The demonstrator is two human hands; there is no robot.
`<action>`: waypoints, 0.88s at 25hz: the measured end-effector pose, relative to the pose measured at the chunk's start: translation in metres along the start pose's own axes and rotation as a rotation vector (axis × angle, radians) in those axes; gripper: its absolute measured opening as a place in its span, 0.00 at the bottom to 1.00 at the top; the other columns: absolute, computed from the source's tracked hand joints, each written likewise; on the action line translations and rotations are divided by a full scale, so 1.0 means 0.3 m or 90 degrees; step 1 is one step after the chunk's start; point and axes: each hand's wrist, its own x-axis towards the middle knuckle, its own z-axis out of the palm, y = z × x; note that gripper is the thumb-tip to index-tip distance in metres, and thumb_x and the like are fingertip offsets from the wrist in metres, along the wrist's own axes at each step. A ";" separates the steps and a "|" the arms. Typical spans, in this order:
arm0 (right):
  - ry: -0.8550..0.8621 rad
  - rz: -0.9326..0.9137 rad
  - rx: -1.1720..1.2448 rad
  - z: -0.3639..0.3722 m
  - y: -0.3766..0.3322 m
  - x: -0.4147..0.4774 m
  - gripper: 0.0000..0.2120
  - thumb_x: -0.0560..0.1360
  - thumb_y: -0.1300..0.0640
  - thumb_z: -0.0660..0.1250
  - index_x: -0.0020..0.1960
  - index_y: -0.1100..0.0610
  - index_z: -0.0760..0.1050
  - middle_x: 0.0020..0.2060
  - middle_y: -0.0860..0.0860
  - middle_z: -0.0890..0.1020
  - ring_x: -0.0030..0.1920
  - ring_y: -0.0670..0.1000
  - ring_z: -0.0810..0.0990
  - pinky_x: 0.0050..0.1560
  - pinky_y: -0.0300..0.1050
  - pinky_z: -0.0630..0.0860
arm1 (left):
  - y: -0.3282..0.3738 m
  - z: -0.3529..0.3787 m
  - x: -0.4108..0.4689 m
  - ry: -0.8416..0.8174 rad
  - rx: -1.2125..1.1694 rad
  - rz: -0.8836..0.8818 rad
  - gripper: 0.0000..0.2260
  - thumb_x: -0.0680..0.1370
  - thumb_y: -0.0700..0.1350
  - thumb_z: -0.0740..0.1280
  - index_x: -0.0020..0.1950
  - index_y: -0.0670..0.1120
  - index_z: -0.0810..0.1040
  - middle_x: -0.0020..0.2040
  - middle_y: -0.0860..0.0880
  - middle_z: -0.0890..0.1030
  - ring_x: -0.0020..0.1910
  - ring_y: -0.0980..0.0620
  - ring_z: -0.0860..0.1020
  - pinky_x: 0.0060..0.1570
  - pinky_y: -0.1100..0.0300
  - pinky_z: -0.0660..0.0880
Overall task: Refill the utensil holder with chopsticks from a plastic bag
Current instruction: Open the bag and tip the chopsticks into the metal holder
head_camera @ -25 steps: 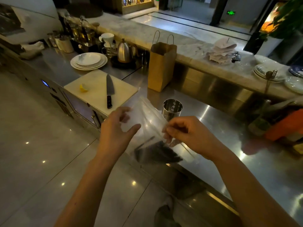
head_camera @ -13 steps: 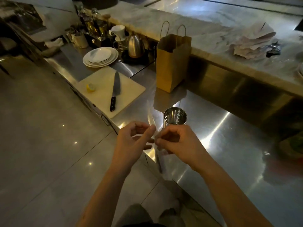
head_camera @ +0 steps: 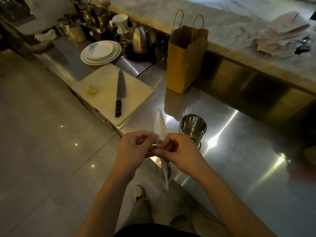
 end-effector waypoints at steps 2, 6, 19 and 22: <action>0.030 0.033 0.057 0.021 -0.003 0.044 0.06 0.69 0.56 0.75 0.39 0.55 0.79 0.32 0.48 0.83 0.35 0.45 0.83 0.40 0.41 0.81 | 0.004 -0.044 0.055 -0.058 -0.059 -0.020 0.06 0.78 0.39 0.66 0.50 0.39 0.82 0.43 0.43 0.86 0.41 0.47 0.86 0.40 0.60 0.81; 0.051 0.130 0.163 0.075 -0.019 0.127 0.03 0.71 0.61 0.74 0.41 0.58 0.80 0.36 0.59 0.82 0.38 0.52 0.81 0.44 0.51 0.80 | 0.005 -0.137 0.167 -0.137 -0.128 -0.044 0.06 0.78 0.38 0.65 0.51 0.38 0.81 0.43 0.41 0.86 0.41 0.46 0.86 0.40 0.61 0.80; 0.125 0.198 0.229 0.243 -0.080 0.325 0.03 0.74 0.61 0.69 0.45 0.61 0.79 0.33 0.50 0.82 0.35 0.47 0.81 0.39 0.41 0.79 | -0.026 -0.331 0.371 -0.178 -0.150 -0.088 0.05 0.77 0.37 0.67 0.49 0.41 0.82 0.42 0.44 0.86 0.41 0.48 0.86 0.38 0.63 0.80; 0.105 0.191 0.203 0.216 -0.084 0.347 0.07 0.75 0.59 0.69 0.47 0.64 0.78 0.35 0.54 0.82 0.36 0.51 0.81 0.39 0.42 0.79 | -0.012 -0.329 0.378 -0.167 -0.141 -0.080 0.05 0.76 0.36 0.68 0.50 0.40 0.82 0.40 0.45 0.86 0.39 0.50 0.85 0.38 0.64 0.80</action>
